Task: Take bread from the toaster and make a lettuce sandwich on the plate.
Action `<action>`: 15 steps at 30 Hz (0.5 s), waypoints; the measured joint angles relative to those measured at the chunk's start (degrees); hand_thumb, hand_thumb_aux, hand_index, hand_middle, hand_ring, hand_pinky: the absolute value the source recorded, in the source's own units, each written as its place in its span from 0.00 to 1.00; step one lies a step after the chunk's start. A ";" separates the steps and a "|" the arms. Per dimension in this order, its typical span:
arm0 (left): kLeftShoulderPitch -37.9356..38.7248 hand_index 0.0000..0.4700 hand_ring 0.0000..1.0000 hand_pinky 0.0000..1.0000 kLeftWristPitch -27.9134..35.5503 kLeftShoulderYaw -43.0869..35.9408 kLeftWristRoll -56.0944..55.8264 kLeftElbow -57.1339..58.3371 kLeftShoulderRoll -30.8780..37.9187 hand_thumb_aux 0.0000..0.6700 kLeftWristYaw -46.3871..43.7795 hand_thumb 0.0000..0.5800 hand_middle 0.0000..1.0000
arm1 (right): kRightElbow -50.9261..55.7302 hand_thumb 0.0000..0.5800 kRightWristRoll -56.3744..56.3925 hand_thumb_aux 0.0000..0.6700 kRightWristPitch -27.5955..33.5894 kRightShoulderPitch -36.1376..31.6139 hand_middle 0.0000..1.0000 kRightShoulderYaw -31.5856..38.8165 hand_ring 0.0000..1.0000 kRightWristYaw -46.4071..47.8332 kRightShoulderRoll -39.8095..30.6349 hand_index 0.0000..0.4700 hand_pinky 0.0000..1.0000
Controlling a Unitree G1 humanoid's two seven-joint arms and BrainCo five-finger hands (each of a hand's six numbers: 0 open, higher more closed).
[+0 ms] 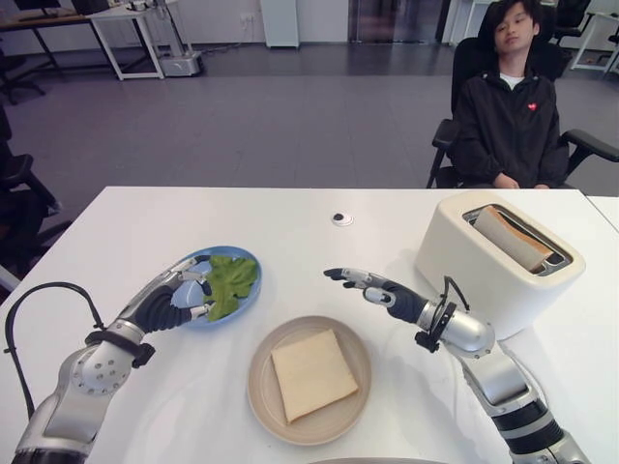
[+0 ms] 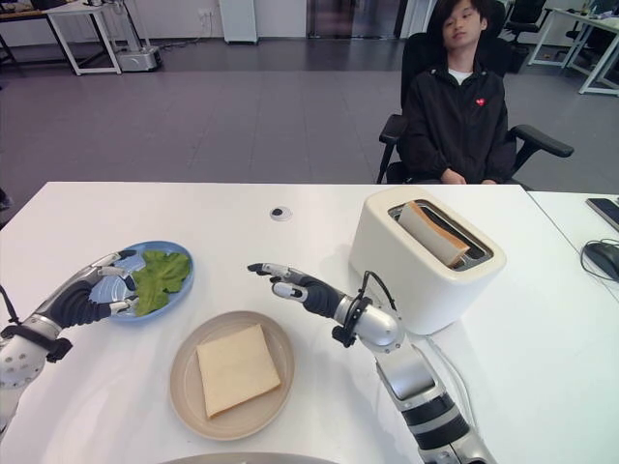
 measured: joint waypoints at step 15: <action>-16.61 0.00 0.00 0.00 2.02 -7.41 26.06 22.21 -2.18 0.00 14.85 0.00 0.00 | 4.21 0.00 0.90 0.00 -1.85 1.62 0.00 -2.41 0.00 -0.09 2.39 0.00 0.00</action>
